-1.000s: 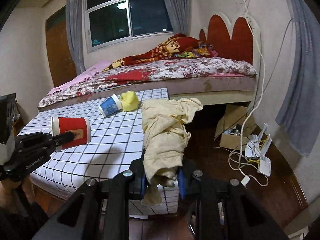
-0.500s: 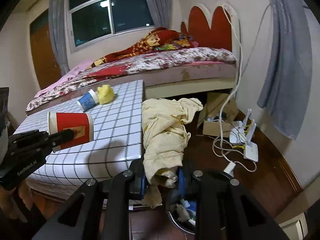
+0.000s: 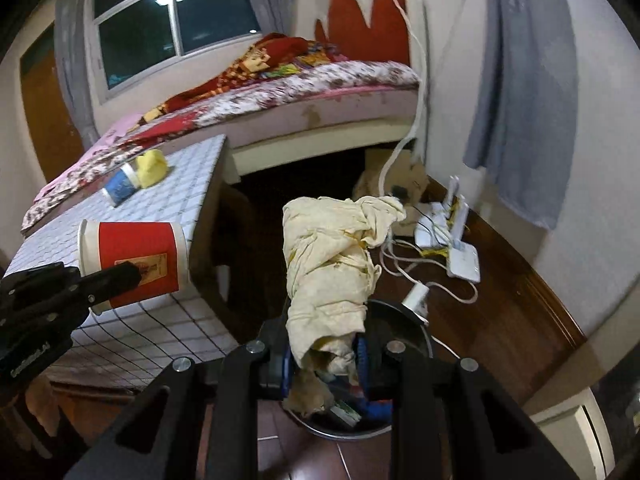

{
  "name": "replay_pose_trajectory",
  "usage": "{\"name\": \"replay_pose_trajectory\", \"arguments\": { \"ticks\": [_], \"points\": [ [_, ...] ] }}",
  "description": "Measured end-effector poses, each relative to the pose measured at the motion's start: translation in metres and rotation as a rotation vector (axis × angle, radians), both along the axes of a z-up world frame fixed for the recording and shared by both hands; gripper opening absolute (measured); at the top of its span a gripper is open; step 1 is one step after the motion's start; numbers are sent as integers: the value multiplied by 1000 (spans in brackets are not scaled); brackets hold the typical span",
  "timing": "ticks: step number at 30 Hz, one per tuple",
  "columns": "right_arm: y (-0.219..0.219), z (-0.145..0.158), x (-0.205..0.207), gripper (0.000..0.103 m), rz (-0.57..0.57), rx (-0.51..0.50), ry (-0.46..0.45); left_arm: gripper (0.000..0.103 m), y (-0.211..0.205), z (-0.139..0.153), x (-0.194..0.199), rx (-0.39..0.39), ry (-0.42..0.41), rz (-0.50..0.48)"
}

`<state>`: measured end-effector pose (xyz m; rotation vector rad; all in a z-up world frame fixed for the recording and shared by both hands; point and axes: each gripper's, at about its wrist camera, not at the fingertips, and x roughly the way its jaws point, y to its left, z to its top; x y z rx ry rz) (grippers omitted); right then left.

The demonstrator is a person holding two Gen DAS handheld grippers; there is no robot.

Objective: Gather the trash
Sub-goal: 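Carry the red cup and beige cloth with both grippers over the black bin, then open both grippers to drop the red cup and beige cloth into the bin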

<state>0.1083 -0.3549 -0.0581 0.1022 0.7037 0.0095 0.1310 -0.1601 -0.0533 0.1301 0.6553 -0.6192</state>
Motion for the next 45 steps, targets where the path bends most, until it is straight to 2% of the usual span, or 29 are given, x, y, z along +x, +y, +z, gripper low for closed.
{"name": "replay_pose_trajectory", "arguments": {
  "ticks": [6,13,33,36,37,38,39,40,41,43,45],
  "points": [
    [-32,-21,-7,26,-44,11,60,3,-30,-18,2,13,43,-53],
    [-46,-50,-1,26,-51,4,118,3,-48,-45,11,19,113,-77],
    [-32,-105,46,26,30,-44,253,3,-66,-104,42,27,248,-77],
    [-32,-111,53,26,45,-44,270,3,-66,-108,46,-2,267,-87],
    [-32,-114,55,29,49,-60,279,5,-63,-108,48,-40,278,-100],
    [-31,-119,60,49,42,-103,299,25,-62,-111,51,-69,297,-97],
    [-34,-129,63,83,6,-160,338,46,-62,-116,54,-66,328,-84],
    [-37,-135,64,93,-12,-178,361,79,-62,-121,55,-39,336,-53],
    [-41,-141,64,95,-24,-182,385,84,-62,-124,55,-24,326,-36],
    [-51,-150,64,96,-56,-193,446,85,-62,-130,54,10,320,-23],
    [-56,-153,62,102,-72,-207,462,85,-60,-135,54,33,317,3]
  ]
}}
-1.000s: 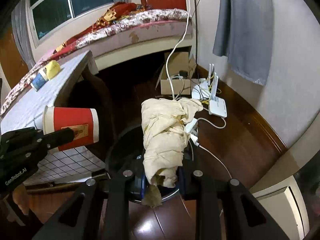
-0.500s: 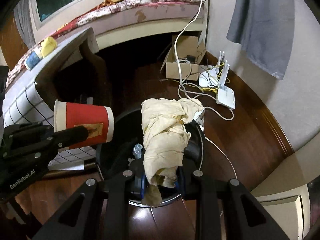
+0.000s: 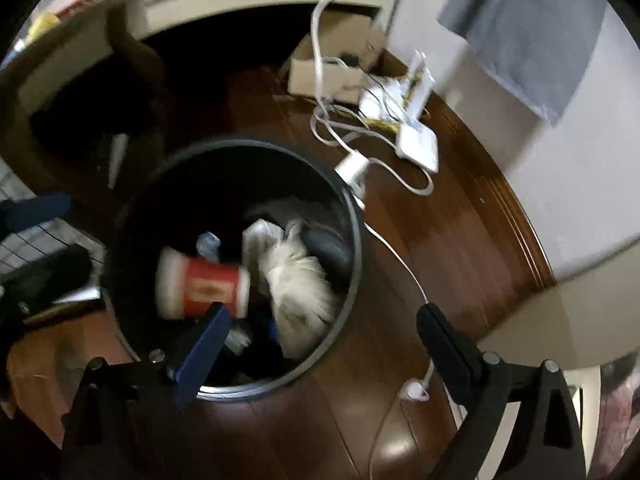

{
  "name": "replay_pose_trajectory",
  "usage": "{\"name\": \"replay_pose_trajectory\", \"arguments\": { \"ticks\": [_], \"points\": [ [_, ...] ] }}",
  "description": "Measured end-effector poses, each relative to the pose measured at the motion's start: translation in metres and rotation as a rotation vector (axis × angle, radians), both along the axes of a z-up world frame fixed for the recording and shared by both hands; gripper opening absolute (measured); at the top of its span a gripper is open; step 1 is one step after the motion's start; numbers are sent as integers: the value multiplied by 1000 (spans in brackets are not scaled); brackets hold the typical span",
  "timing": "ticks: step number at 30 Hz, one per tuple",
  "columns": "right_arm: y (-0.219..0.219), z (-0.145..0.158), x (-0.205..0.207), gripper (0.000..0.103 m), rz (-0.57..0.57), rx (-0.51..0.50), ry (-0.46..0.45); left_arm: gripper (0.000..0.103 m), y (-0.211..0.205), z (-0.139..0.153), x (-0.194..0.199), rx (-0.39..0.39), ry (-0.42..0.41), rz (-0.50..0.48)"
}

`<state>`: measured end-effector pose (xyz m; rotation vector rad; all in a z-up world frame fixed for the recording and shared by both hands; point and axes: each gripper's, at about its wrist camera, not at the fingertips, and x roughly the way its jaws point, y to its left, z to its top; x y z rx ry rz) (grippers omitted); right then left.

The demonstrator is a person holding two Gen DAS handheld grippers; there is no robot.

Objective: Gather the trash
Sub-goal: 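Open both grippers to drop the red cup and beige cloth into the bin, then move both grippers back over the table toward the blue cup and yellow cloth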

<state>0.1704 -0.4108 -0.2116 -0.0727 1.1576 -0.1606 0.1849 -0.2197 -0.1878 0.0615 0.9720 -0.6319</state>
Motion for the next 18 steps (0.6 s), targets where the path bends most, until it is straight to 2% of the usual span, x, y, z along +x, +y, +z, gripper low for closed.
{"name": "replay_pose_trajectory", "arguments": {
  "ticks": [8,18],
  "points": [
    [-7,4,-5,102,-10,-30,4,90,6,-1,-2,42,-19,48],
    [7,26,-20,102,1,-16,-51,90,16,13,-15,75,-59,84]
  ]
}}
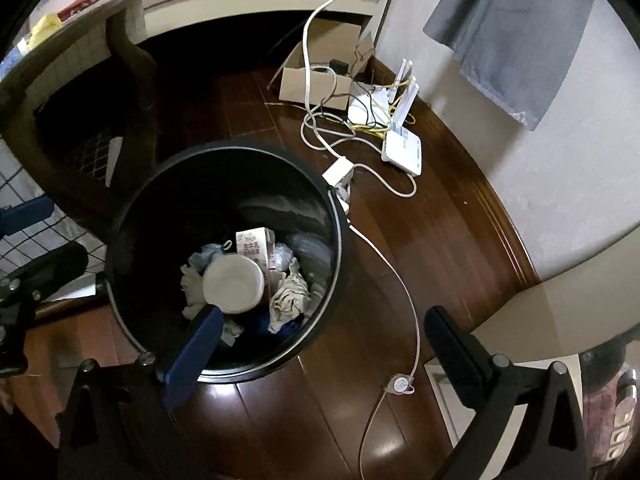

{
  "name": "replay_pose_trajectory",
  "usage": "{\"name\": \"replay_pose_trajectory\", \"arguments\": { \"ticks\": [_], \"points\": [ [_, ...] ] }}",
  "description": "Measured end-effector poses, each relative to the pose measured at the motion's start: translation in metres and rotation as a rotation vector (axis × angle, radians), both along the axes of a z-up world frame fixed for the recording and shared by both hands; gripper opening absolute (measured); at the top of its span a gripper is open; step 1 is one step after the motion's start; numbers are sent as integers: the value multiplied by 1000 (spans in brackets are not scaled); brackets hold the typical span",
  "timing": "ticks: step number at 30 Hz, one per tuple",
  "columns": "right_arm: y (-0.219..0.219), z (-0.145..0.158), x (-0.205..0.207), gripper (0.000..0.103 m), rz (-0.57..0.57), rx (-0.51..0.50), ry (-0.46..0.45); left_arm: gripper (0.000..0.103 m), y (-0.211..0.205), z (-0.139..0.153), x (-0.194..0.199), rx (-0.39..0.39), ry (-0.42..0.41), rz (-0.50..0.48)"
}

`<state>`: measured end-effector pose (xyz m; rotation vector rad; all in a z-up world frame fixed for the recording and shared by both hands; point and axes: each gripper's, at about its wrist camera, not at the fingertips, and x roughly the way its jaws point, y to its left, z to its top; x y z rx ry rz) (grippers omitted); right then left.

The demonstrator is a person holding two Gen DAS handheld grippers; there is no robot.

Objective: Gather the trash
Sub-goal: 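Move both grippers back over the table toward the blue cup and yellow cloth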

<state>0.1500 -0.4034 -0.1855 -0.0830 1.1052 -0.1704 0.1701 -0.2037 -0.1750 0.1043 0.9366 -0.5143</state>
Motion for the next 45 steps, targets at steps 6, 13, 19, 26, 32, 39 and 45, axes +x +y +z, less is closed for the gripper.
{"name": "replay_pose_trajectory", "arguments": {
  "ticks": [6,13,19,26,32,39,45],
  "points": [
    [14,25,-11,102,21,0,-55,90,13,14,-10,6,-25,34],
    [29,52,-22,102,37,15,-111,90,32,30,-25,19,-52,65],
    [46,71,-30,102,59,26,-154,90,50,47,-35,11,-88,84],
    [60,89,-35,102,67,43,-201,91,71,67,-41,-4,-130,122],
    [80,109,-34,102,88,61,-258,91,91,87,-45,-17,-178,147],
    [114,128,-23,102,146,73,-314,91,123,105,-37,-15,-226,206],
    [146,138,-7,102,199,95,-359,91,168,117,-28,1,-267,289]
  ]
}}
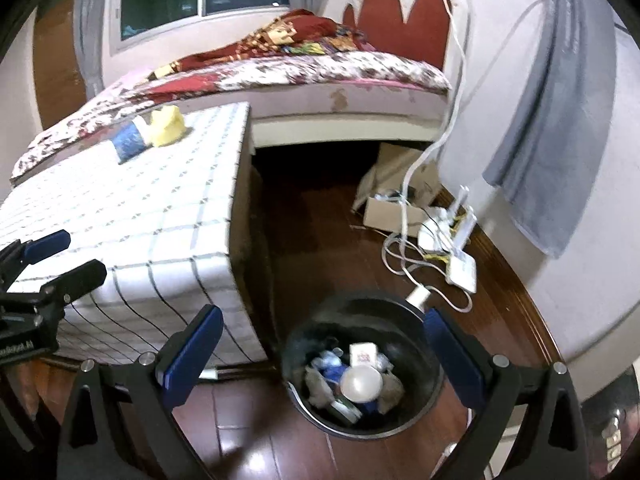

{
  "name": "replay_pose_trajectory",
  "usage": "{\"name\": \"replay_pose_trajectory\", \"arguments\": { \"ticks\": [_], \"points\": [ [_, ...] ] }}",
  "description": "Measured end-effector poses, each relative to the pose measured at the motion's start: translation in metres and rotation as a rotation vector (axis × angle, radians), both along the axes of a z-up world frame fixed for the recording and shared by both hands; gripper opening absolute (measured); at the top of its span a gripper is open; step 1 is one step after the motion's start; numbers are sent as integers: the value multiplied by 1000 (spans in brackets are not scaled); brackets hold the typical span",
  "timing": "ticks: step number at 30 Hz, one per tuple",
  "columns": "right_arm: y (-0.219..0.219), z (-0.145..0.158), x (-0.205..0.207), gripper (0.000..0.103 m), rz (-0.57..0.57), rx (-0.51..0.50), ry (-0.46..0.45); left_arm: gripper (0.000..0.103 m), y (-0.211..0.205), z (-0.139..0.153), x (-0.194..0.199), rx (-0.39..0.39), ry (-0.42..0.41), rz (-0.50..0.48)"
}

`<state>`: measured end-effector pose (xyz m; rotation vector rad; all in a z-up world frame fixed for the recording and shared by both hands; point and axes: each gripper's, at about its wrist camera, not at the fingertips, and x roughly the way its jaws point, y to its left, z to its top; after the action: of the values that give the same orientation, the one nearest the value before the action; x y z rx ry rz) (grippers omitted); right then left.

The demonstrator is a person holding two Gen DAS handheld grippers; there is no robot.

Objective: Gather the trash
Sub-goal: 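Move both grippers back over the table toward the blue cup and yellow cloth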

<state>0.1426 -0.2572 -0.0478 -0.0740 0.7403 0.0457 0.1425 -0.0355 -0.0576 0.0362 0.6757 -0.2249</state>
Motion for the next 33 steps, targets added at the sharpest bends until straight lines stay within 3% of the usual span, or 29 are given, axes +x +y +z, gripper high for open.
{"name": "replay_pose_trajectory", "arguments": {
  "ticks": [8,15,25,33],
  "points": [
    [43,26,30,102,53,56,-48,91,72,30,26,63,-69,127],
    [100,47,77,102,142,60,-67,92,130,48,69,107,-82,201],
    [166,32,175,102,234,-16,-12,91,156,15,150,150,-27,176],
    [192,8,231,102,280,-72,26,91,165,-10,208,162,23,159]
  ]
}}
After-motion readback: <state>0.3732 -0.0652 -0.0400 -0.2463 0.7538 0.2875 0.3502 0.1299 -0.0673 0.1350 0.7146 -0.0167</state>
